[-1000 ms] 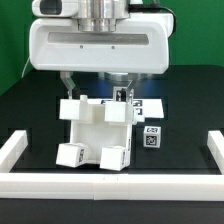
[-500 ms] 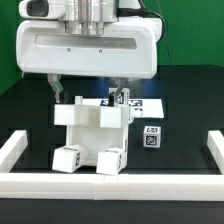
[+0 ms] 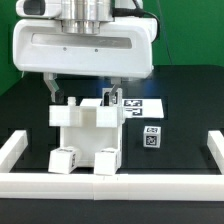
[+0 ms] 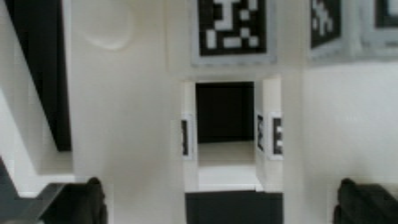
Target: Assemble chair
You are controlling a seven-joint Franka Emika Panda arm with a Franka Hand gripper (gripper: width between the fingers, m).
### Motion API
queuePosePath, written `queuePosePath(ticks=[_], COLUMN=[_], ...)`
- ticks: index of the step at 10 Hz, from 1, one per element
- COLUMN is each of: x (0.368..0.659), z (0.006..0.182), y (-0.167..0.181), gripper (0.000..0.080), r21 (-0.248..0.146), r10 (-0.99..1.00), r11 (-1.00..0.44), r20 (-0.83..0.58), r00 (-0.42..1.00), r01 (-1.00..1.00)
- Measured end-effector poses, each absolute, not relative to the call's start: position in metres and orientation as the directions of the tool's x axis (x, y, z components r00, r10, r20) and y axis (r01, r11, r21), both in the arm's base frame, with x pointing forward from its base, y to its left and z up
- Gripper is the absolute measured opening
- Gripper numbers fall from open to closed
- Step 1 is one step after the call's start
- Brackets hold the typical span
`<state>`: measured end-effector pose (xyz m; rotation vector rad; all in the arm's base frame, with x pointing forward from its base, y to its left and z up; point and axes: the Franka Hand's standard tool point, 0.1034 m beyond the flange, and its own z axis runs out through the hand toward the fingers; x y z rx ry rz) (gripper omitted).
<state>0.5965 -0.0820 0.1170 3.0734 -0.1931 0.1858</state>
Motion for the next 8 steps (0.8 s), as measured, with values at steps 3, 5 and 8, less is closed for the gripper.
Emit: queuePosePath(ticks=[3,5,8], x=[0.584,0.572,0.565], z=[0.113,0.109,0.108], y=[-0.091,-0.096,-0.098], gripper=[0.0649,0.0649,0.0649], r21=[0.050,0.049,0.048], r10=[-0.130,-0.141,-0.147], r11=[-0.989,-0.988,-0.987], r20=[0.123,0.122,0.108], r00=[0.984,0.982,0.983], r01=[-0.137,-0.148,-0.153])
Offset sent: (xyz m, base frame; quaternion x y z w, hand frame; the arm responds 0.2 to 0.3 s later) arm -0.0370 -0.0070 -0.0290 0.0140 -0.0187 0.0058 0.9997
